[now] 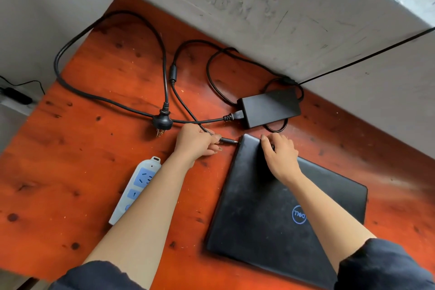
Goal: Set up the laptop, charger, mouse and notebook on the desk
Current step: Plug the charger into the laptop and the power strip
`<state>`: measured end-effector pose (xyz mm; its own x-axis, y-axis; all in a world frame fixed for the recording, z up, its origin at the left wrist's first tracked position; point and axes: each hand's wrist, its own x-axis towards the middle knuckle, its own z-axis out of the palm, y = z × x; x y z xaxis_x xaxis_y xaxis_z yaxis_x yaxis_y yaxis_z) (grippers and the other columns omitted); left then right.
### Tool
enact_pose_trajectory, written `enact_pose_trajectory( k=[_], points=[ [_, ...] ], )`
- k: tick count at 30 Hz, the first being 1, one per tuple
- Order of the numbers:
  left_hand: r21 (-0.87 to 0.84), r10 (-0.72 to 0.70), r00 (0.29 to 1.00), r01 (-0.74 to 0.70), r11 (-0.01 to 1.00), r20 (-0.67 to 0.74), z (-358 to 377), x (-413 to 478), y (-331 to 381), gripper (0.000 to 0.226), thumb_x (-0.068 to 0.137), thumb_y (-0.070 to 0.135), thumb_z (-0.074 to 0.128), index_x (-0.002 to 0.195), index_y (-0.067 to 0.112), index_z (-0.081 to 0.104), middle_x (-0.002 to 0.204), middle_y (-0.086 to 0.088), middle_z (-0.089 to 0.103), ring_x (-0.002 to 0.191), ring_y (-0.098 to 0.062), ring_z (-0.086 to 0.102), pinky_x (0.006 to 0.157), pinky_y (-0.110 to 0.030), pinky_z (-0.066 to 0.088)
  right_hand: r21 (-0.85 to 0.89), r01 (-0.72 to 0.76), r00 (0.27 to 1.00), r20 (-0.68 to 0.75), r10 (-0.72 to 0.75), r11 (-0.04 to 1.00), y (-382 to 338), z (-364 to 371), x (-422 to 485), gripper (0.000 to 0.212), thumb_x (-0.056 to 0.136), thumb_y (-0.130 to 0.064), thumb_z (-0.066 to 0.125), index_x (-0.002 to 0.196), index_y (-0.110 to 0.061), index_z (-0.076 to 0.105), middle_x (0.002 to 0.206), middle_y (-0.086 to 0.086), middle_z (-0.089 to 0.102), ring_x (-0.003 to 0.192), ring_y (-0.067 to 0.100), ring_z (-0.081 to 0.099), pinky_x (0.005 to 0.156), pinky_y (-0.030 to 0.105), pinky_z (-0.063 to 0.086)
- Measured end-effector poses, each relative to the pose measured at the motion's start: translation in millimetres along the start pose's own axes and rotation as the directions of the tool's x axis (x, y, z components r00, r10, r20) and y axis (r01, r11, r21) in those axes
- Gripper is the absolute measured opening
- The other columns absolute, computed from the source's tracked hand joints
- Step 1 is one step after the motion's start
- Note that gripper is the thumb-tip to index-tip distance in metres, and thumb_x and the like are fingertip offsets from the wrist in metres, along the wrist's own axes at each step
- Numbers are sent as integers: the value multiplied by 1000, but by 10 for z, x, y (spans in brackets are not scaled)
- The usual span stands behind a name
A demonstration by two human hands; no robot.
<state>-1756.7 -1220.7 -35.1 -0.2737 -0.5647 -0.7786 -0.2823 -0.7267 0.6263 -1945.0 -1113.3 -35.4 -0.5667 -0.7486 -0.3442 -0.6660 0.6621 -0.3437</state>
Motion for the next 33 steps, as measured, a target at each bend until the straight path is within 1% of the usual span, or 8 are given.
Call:
enact_pose_trajectory(
  k=[4,10,13,17,19,25,28,33],
  points=[
    [11,-26,998,25,1000,54,-53,-2,88,18,80,1,72,96,-6,67,80,-17,71,55,-13,70,51,-20,57,15,5,1000,-2,-5,1000,2,14,-3,24,98,-38,37,85,-21,48,90,-1,50,87,19,37,79,38,26],
    [49,-24,994,19,999,104,-60,-23,82,19,80,4,73,97,-3,68,79,-13,73,61,-12,72,57,-22,59,30,3,1000,7,-3,1000,6,20,-8,24,98,-38,36,86,-22,48,92,-1,49,91,19,38,83,41,27],
    [27,-50,993,47,999,105,-44,-16,72,15,81,5,72,94,0,69,82,-13,73,65,-15,73,59,-24,60,42,-1,1000,13,0,999,3,14,-15,24,98,-38,36,85,-21,47,93,-2,49,93,19,39,91,47,31],
    [88,-81,982,67,994,170,-34,-29,62,16,85,20,70,88,5,72,78,-7,77,70,-16,74,60,-24,60,42,-1,1000,19,0,999,0,9,-26,23,99,-38,35,88,-22,47,95,-2,47,105,27,44,98,51,31],
    [116,-89,984,71,991,155,-32,-31,64,20,84,25,71,86,4,72,76,-6,77,67,-14,73,62,-24,60,34,-1,1000,21,0,999,0,15,-26,24,99,-38,34,90,-21,48,96,-2,46,108,29,44,98,52,31],
    [140,-61,996,52,989,62,23,-41,97,19,81,23,74,84,5,70,66,-5,75,41,-2,57,42,-15,48,79,-13,999,51,9,997,32,48,-3,21,99,-37,33,90,-24,46,99,-3,44,111,26,39,99,48,23],
    [168,-60,998,60,984,-3,72,-26,88,21,80,24,75,84,5,68,57,-4,72,33,-2,43,37,-16,41,131,-19,999,52,12,991,47,39,19,23,98,-38,36,85,-22,46,94,-2,47,98,19,37,91,41,21],
    [219,-23,997,37,975,-69,164,7,62,30,79,25,76,64,3,61,35,2,54,28,-6,35,34,-15,34,167,-50,997,66,39,985,41,3,41,32,97,-39,40,68,-28,36,76,-7,45,85,18,41,85,36,21]
  ],
)
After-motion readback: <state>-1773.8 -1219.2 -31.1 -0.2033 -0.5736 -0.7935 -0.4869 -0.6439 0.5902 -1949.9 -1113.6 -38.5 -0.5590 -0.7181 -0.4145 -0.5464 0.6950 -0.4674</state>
